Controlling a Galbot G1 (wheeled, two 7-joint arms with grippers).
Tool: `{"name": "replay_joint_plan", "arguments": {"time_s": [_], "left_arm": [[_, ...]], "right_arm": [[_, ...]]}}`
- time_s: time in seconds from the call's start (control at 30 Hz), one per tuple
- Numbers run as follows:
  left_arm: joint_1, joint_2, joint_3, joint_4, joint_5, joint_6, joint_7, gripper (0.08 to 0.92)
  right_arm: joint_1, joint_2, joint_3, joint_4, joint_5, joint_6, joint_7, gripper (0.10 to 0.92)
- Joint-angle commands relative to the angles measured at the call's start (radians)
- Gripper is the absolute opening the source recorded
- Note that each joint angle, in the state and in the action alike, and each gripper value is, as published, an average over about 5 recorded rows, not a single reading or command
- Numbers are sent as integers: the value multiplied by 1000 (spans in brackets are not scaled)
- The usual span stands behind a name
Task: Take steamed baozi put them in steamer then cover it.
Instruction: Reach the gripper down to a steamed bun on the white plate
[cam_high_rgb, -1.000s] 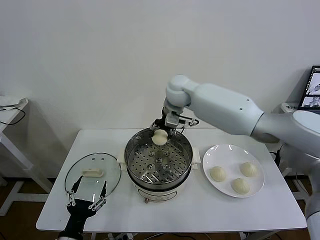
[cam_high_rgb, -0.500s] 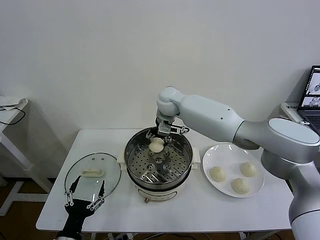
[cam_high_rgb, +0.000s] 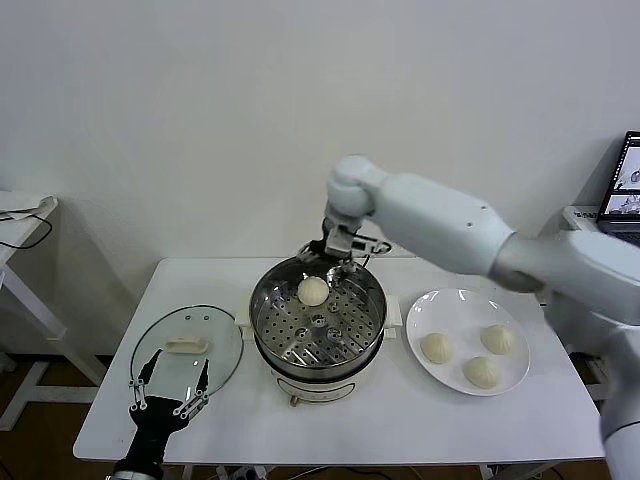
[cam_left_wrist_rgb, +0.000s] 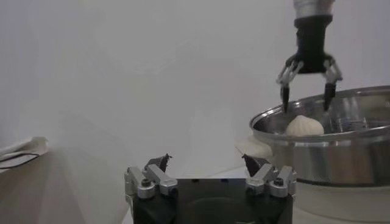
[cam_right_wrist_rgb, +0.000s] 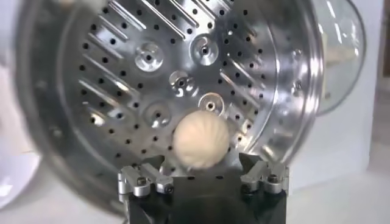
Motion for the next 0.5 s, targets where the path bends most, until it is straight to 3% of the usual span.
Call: {"name": "replay_joint_plan", "arguments": {"time_s": [0.03,0.17,0.5], "left_arm": [[-21,-3,17,4,2,10,1,823],[-24,0,23,8,3,10,1,823],[-17,-2,33,9,7,15,-1,823]], "right_arm": [[74,-395,-30,63,445,-495,21,823],[35,-495,-108,31,517,-578,25,823],[-239,-553,-91,30,443,-616,76,823]]}}
